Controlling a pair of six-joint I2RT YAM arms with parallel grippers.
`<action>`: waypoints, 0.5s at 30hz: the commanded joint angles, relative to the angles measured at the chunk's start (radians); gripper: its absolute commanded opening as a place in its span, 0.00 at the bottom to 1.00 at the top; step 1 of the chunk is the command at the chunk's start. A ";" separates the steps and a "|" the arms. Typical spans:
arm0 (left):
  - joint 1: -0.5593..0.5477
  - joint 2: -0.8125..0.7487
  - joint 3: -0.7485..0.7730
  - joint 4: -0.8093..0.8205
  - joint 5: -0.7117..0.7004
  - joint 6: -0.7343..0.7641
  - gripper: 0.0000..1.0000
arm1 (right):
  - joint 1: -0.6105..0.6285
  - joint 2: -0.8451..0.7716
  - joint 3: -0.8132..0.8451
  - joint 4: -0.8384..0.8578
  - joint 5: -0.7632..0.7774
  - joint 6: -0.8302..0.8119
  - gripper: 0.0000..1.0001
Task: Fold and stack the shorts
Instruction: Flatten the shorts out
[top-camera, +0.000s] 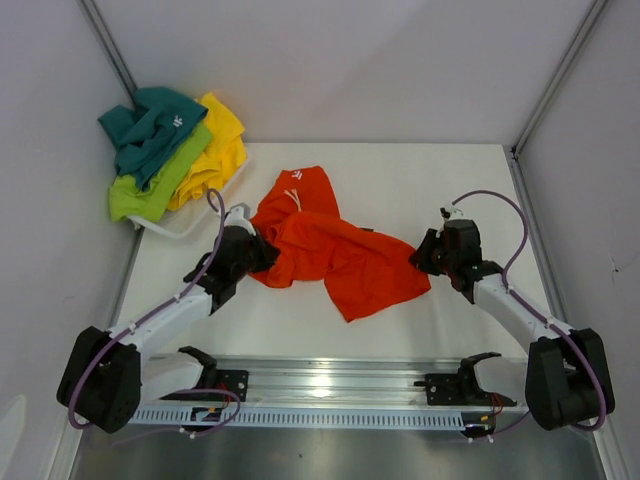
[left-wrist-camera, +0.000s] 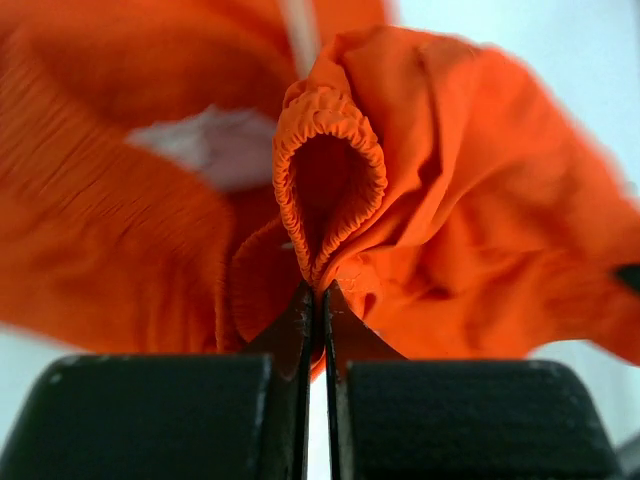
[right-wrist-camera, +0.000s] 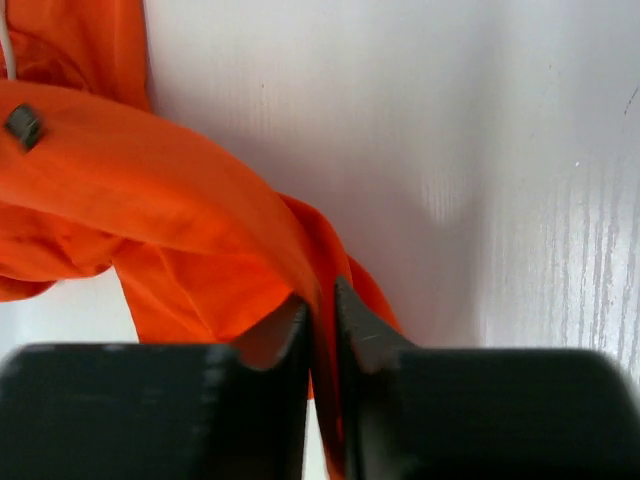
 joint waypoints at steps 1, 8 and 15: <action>0.000 -0.105 -0.042 0.044 -0.159 -0.006 0.00 | 0.005 -0.044 -0.024 0.041 -0.003 0.025 0.19; 0.000 -0.191 -0.131 0.006 -0.215 -0.014 0.00 | 0.005 -0.146 -0.038 -0.055 0.062 0.024 0.68; 0.000 -0.156 -0.090 -0.045 -0.243 -0.001 0.01 | 0.008 -0.307 -0.073 -0.152 0.085 0.024 0.81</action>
